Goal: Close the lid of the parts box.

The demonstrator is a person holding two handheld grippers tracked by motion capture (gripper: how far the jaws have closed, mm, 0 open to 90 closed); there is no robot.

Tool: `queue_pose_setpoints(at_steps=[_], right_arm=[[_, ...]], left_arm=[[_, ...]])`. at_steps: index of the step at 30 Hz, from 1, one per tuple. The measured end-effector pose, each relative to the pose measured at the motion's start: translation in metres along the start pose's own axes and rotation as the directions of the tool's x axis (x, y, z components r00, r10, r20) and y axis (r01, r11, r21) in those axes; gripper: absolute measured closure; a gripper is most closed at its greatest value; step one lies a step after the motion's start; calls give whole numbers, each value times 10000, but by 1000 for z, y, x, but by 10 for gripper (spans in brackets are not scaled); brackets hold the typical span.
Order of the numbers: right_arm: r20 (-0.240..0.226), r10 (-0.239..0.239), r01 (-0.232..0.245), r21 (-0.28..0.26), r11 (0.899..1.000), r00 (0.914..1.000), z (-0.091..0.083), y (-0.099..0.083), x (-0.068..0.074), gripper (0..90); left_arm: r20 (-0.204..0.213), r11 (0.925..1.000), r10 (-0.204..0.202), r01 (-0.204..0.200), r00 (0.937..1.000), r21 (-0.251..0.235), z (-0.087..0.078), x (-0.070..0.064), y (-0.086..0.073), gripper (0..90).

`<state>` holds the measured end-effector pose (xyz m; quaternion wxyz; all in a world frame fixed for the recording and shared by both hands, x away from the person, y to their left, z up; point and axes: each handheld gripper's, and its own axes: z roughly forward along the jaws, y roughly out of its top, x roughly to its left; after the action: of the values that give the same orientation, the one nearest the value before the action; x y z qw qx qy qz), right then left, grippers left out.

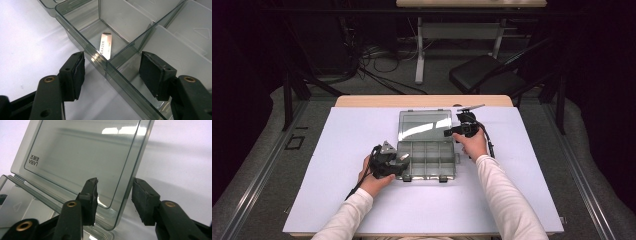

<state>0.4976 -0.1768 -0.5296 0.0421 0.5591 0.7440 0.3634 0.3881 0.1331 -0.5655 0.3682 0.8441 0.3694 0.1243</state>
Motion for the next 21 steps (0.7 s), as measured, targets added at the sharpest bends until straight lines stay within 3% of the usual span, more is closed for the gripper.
queue_pose_setpoints(at_steps=[12,21], right_arm=[[-169,-21,15,-369,9993,9999,-11,1,-5,745],[-365,77,-99,-609,9981,9993,-14,-1,-10,816]], left_arm=[[-3,10000,-28,28,10000,-2,0,0,0,372],[-35,10000,-37,37,10000,11,0,0,0,372]])
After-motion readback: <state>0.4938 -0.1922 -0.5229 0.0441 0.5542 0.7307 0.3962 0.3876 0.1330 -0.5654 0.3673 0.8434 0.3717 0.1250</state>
